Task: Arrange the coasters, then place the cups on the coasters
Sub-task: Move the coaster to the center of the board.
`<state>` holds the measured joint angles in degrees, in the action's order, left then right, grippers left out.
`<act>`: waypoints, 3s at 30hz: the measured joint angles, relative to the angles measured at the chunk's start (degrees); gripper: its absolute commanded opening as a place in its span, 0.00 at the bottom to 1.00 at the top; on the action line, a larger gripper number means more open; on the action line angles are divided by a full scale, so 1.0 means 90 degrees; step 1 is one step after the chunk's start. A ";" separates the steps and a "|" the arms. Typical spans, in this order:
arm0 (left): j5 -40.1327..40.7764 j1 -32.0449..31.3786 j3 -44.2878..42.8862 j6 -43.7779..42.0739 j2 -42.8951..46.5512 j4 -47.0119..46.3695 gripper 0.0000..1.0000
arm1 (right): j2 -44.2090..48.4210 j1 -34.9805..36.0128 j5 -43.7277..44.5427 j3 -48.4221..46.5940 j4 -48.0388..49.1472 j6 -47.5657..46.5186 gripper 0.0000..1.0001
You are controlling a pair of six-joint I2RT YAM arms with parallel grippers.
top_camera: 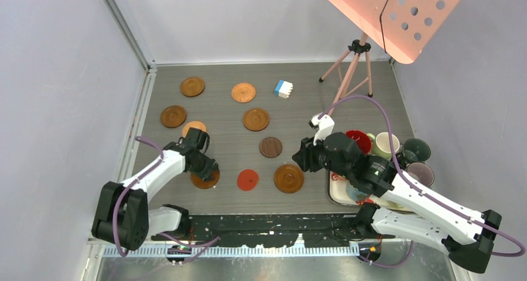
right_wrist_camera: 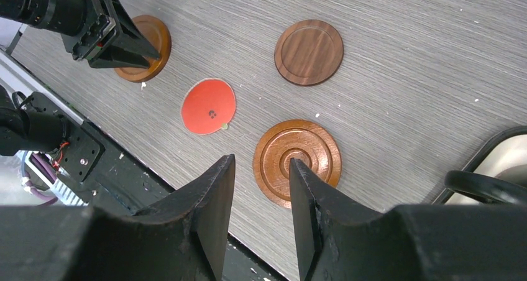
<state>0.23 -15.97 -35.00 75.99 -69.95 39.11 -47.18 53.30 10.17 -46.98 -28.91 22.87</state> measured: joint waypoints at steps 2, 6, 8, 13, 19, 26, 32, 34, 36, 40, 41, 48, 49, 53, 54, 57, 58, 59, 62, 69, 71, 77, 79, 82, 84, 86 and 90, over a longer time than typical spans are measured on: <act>0.0049 -0.0163 0.0000 0.0066 0.0010 0.0024 0.31 | -0.0036 0.0000 -0.0027 0.0000 0.0039 0.0005 0.45; 0.0158 -0.0505 -0.0015 0.0219 0.0010 0.0066 0.31 | -0.0080 0.0000 -0.0044 0.0000 0.0073 0.0036 0.45; 0.0199 -0.0661 -0.0034 0.0287 0.0010 0.0083 0.31 | -0.0083 0.0000 -0.0044 0.0000 0.0070 0.0051 0.45; 0.0270 -0.0937 -0.0097 0.0418 0.0010 0.0194 0.31 | -0.0080 0.0000 -0.0049 0.0000 0.0114 0.0121 0.45; 0.0425 -0.1103 -0.0328 0.0527 0.0260 0.0442 0.34 | -0.0080 0.0000 -0.0051 0.0000 0.0124 0.0146 0.45; 0.0699 -0.1115 -0.0986 0.0053 0.0619 0.0512 0.43 | -0.0109 0.0000 -0.0114 0.0002 0.0216 0.0146 0.45; 0.1171 -0.0780 -0.1523 -0.1073 0.0770 0.0369 0.46 | -0.0250 0.0000 -0.0248 0.0002 0.0306 0.0141 0.45; 0.1270 -0.0410 -0.1634 -0.1549 0.0767 0.0163 0.47 | -0.0243 0.0000 -0.0270 0.0002 0.0311 0.0136 0.45; 0.1299 -0.0005 -0.1649 -0.1943 0.0743 -0.0092 0.49 | -0.0233 0.0000 -0.0289 0.0002 0.0308 0.0126 0.45; 0.1214 0.0826 -0.1673 -0.2501 0.0391 -0.0585 0.57 | -0.0148 0.0000 -0.0311 0.0002 0.0304 0.0109 0.45; 0.1168 0.1005 -0.1707 -0.2606 0.0209 -0.0709 0.59 | -0.0117 0.0000 -0.0316 0.0002 0.0304 0.0109 0.45; 0.0726 0.1634 -0.2115 -0.3038 -0.1236 -0.1428 0.60 | -0.0032 0.0000 -0.0391 0.0002 0.0306 0.0112 0.45; 0.0644 0.1698 -0.2166 -0.3045 -0.1399 -0.1503 0.60 | -0.0029 0.0000 -0.0393 0.0002 0.0306 0.0112 0.45; 0.0381 0.1931 -0.2242 -0.3045 -0.1972 -0.1865 0.61 | 0.0002 0.0000 -0.0401 0.0000 0.0304 0.0100 0.45; 0.0345 0.1970 -0.2242 -0.3045 -0.2062 -0.1916 0.61 | 0.0007 0.0000 -0.0398 0.0000 0.0301 0.0087 0.45; 0.0228 0.2055 -0.2263 -0.3036 -0.2283 -0.2072 0.62 | 0.0007 0.0000 -0.0386 -0.0002 0.0294 0.0053 0.45; 0.0177 0.2076 -0.2293 -0.3024 -0.2363 -0.2125 0.62 | 0.0012 0.0000 -0.0379 -0.0002 0.0291 0.0036 0.45; 0.0121 0.2084 -0.2334 -0.3016 -0.2429 -0.2147 0.62 | 0.0022 0.0000 -0.0379 -0.0002 0.0287 0.0019 0.45; -0.0090 0.2106 -0.2484 -0.2977 -0.2674 -0.2295 0.62 | 0.0063 0.0000 -0.0374 -0.0002 0.0262 -0.0010 0.45; -0.0393 0.2110 -0.2511 -0.2820 -0.2897 -0.2606 0.63 | 0.0131 0.0000 -0.0274 -0.0002 0.0187 -0.0036 0.45; -0.0486 0.2110 -0.2511 -0.2788 -0.2951 -0.2662 0.62 | 0.0172 0.0000 -0.0233 -0.0002 0.0143 -0.0039 0.45; -0.0682 0.2110 -0.2511 -0.2647 -0.3133 -0.2761 0.62 | 0.0347 0.0000 -0.0097 -0.0002 0.0051 -0.0080 0.45; -0.0714 0.2110 -0.2506 -0.2630 -0.3164 -0.2781 0.62 | 0.0379 0.0000 -0.0066 -0.0002 0.0041 -0.0097 0.45; -0.0733 0.2110 -0.2497 -0.2630 -0.3164 -0.2800 0.62 | 0.0408 0.0000 -0.0022 -0.0002 0.0012 -0.0126 0.45; -0.0758 0.2108 -0.2487 -0.2628 -0.3164 -0.2805 0.62 | 0.0427 0.0000 -0.0010 -0.0002 0.0005 -0.0141 0.45; -0.0777 0.2081 -0.2460 -0.2628 -0.3152 -0.2832 0.62 | 0.0452 0.0000 0.0005 -0.0002 0.0005 -0.0151 0.45; -0.0826 0.1991 -0.2348 -0.2579 -0.3077 -0.2895 0.61 | 0.0466 0.0000 0.0012 -0.0002 0.0007 -0.0153 0.45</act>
<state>-7.20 1.96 -56.14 52.77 -97.65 13.06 -42.98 53.30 10.28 -47.00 -28.84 21.50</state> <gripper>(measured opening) 0.620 0.446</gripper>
